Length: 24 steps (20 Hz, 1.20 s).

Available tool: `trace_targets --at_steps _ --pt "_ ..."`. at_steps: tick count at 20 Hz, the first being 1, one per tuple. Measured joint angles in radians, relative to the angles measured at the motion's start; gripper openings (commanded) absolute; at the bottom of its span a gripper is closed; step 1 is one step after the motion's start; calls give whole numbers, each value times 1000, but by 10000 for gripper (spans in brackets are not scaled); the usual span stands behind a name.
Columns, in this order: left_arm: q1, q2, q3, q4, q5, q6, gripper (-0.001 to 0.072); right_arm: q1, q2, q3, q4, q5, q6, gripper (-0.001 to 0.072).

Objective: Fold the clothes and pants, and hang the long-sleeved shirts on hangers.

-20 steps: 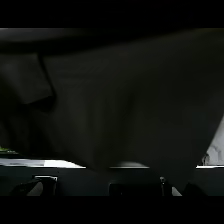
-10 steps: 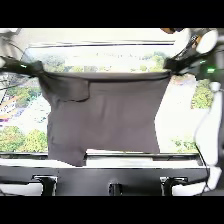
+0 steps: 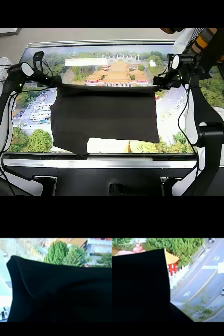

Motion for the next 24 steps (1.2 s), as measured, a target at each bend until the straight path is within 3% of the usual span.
trace_targets --at_steps 8,10,11,13,14,20,24 --pt "-2 -60 -10 66 -156 27 19 1 -11 -110 21 118 24 38" --pt "-2 -77 -11 71 -165 28 25 1 -13 -142 31 126 26 95" --pt "-2 -83 -11 72 -167 29 86 1 -13 -154 33 127 27 150" --pt "-2 -91 -11 85 -171 31 428 0 -14 -168 38 134 34 277" --pt "-1 -92 -11 86 -172 24 485 0 -14 -172 52 136 34 348" --pt "75 -5 -32 2 -228 5 485 -24 72 -182 98 179 -68 372" --pt "235 200 -273 -113 -237 45 485 -171 229 -264 187 178 -156 372"
